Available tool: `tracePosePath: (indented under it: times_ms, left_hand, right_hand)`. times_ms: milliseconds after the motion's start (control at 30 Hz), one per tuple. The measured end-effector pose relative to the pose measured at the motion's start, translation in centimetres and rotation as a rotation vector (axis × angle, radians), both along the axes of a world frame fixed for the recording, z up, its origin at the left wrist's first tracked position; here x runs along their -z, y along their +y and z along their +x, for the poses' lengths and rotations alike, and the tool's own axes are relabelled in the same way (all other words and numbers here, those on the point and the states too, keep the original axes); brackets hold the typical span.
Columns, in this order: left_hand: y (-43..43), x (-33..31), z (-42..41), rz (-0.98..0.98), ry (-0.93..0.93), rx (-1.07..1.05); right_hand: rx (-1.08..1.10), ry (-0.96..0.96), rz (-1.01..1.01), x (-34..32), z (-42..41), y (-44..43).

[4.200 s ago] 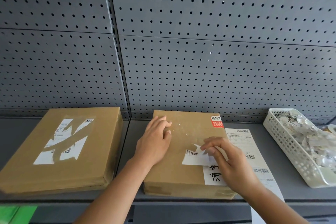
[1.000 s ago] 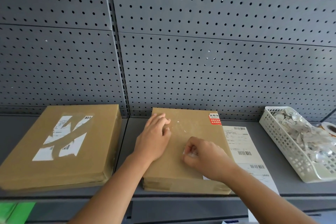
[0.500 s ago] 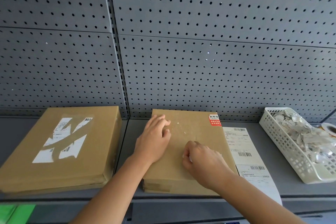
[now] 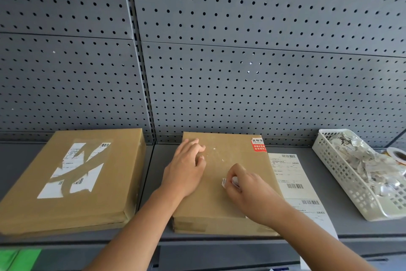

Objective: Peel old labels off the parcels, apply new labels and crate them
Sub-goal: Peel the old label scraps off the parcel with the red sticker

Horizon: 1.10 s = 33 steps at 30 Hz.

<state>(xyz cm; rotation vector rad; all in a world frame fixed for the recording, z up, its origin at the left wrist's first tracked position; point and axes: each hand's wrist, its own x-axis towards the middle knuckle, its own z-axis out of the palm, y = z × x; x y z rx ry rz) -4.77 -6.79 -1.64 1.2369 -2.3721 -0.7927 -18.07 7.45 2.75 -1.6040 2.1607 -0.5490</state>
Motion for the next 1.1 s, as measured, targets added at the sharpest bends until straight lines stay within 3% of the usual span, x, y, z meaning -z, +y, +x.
tracePosePath:
  times_ms: [333,767,1100]
  left_hand:
    - [0.1,-0.1,0.0,-0.008,0.002,-0.003]
    - [0.0,0.0,0.0,-0.010,-0.010,0.005]
    - [0.0,-0.1,0.1,0.000,-0.005,0.003]
  right_hand:
    - [0.019,0.105,0.047,0.2,0.0,-0.2]
    - [0.260,-0.484,0.018,-0.4,-2.3,0.9]
    - [0.297,-0.747,-0.097,-0.3,-3.4,2.7]
